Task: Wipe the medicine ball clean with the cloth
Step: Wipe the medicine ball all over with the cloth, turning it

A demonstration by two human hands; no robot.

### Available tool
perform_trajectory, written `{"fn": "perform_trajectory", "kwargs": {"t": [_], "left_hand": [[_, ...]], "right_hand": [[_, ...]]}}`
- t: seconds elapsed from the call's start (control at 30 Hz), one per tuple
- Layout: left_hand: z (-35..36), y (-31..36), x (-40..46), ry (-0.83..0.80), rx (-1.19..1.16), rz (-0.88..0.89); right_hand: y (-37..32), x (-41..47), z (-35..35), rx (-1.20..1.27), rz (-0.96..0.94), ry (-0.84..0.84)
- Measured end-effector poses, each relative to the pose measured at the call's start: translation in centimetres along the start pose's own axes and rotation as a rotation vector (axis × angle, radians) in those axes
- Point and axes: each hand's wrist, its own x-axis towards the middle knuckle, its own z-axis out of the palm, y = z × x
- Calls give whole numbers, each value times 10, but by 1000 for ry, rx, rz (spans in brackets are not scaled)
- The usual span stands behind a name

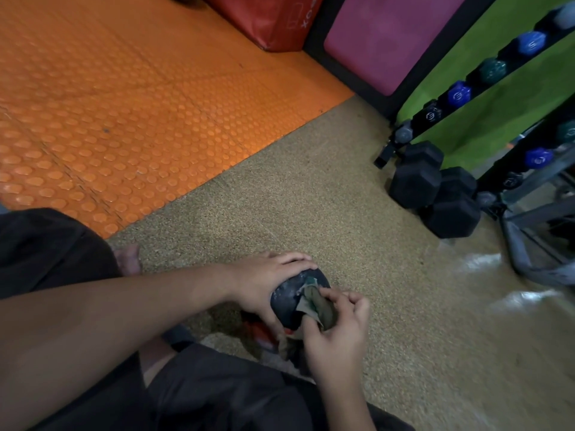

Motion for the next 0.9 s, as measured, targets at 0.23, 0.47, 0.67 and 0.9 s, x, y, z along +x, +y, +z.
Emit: {"fn": "perform_trajectory", "kwargs": {"t": [0.23,0.47,0.67,0.9], "left_hand": [[3,2,-2,23,-1,1],[4,9,1,11,32,17],[2,10,1,28,-12,-25],[3,1,-3,48,-25,-41]], "right_hand": [[-5,-1,4,-166,-74,-110],[1,-7,-3,-130,-17,-91],[-2,-5,1,-5,28,-117],[-5,-3,9,175,107,-175]]}}
